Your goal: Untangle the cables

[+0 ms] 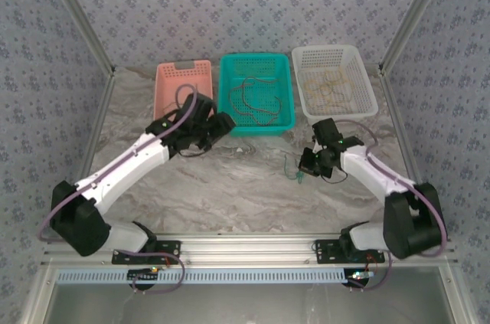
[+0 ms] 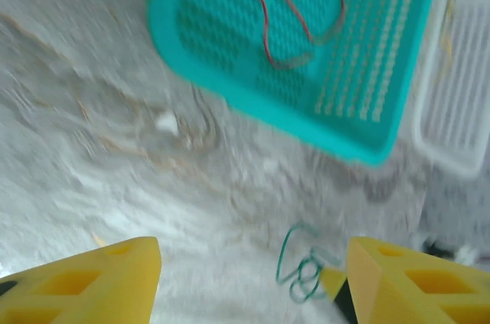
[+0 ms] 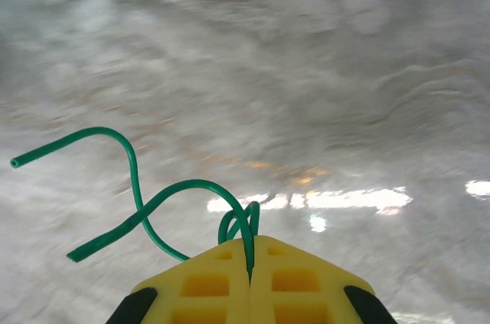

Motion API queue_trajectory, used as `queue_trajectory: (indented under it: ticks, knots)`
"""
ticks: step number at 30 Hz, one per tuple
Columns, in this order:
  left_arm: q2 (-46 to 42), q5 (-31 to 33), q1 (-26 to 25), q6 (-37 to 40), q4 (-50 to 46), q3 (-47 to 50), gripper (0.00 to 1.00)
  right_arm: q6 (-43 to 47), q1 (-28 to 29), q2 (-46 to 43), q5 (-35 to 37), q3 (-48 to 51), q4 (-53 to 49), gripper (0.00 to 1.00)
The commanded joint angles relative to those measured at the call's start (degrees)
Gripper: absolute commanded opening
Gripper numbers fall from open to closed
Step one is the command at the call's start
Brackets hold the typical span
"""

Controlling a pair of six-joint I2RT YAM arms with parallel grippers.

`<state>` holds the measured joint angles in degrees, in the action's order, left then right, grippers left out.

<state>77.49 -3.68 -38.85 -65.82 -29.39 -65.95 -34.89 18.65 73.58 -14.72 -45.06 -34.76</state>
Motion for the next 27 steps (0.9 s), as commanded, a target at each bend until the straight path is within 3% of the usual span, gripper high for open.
queue_trajectory:
  ticks: [1,5,10,18,25,27]
  knots:
    - [-2.2,-9.0,-2.9,2.2,9.1,5.7,0.68,0.6,1.4,-6.2,-7.4,1.1,-2.7,0.0]
    - [-2.4,-9.4,-7.8,2.5,14.5,9.5,0.72,-4.6,2.1,-10.3,-14.8,3.2,-2.3,0.0]
    - [0.2,-8.8,-12.8,0.9,19.4,9.6,0.75,-9.2,4.9,-11.9,-15.4,2.3,-2.6,0.0]
    - [6.4,-6.8,-16.9,-0.2,17.5,8.1,0.59,-14.4,6.4,-11.9,-16.6,3.0,0.1,0.0]
    - [9.2,-6.0,-17.3,-1.0,20.6,8.5,0.57,-16.5,7.7,-12.9,-17.3,3.7,2.7,0.0]
    - [11.4,-6.3,-17.6,-1.5,22.0,7.6,0.52,-16.9,8.1,-13.0,-17.4,3.8,2.9,0.0]
